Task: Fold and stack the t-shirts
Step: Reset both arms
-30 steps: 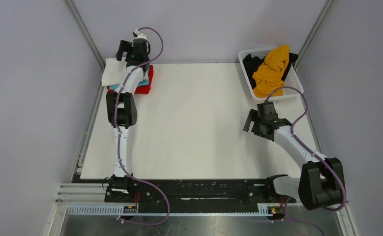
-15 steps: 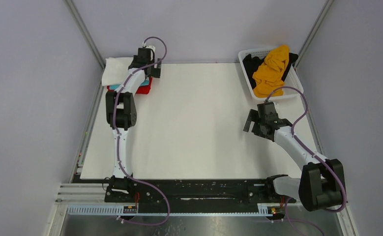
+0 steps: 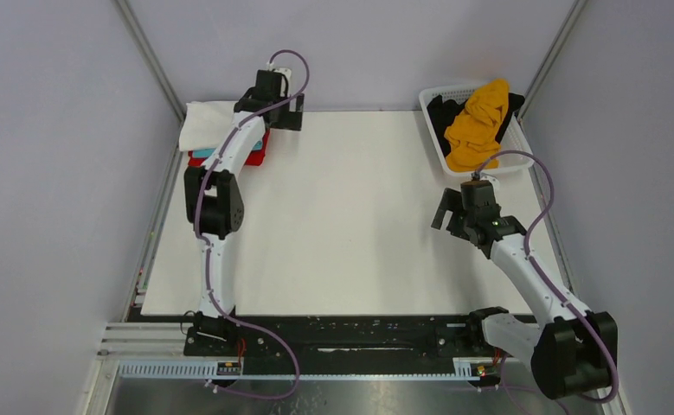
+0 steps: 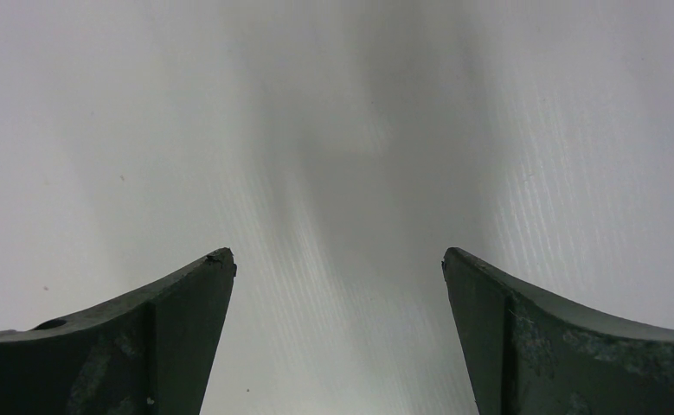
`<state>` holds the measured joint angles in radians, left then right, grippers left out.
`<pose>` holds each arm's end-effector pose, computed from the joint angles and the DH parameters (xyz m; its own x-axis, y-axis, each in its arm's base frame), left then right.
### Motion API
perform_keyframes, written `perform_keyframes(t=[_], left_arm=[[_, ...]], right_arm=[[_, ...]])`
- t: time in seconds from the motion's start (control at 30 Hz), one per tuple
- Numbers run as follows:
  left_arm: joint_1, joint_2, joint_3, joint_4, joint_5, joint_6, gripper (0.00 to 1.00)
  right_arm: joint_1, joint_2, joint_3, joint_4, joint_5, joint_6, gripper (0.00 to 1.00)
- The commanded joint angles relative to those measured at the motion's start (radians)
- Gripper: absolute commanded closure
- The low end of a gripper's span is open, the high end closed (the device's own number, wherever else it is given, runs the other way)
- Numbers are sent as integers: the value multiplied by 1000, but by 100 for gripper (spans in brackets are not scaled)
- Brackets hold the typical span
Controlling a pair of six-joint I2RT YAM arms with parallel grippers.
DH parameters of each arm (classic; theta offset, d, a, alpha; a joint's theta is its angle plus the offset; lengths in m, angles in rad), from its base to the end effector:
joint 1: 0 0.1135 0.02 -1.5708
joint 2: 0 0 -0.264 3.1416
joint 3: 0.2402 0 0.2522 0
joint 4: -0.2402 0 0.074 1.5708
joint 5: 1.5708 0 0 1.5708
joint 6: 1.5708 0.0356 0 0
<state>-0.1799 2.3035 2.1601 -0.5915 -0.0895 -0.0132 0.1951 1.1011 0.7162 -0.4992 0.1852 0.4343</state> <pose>0.5208 -0.0915 0.2607 -0.6611 0.1069 -0.7426 0.1043 0.9933 0.0501 0.2163 0.0361 0.2283 -0.7202 0.2793 -0.6351 0.2503 0.9583 0.1376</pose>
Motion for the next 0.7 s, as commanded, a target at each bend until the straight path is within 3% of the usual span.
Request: perform_keyframes(t=[0.0,0.17,0.3,0.37,0.5,0.6,0.67], left_arm=[[-118,-311,-57,-21,-77,-84,1],[-166,-724,-559,110,-47,-340,1],[-191,-1079,-1036,228,-64,-463,1],[-194,-1196,-1183,241,-97,-512,1],[-194,-1336,-1343,204,-216,-538,1],[-193,-1349,-1316,122,-311,-561,1],[-193,-1340,-1298,113,-285,-553,1]], right_arm=[[-2,-118,-3,0,-13,1,1],[-2,-246,-69,-7,10,36,1],[-2,-327,-107,-10,56,59,0],[-3,-342,-116,0,92,83,0],[-3,-335,-122,7,128,96,0],[-2,-323,-121,9,131,102,0],[-2,-320,-124,9,126,109,1]])
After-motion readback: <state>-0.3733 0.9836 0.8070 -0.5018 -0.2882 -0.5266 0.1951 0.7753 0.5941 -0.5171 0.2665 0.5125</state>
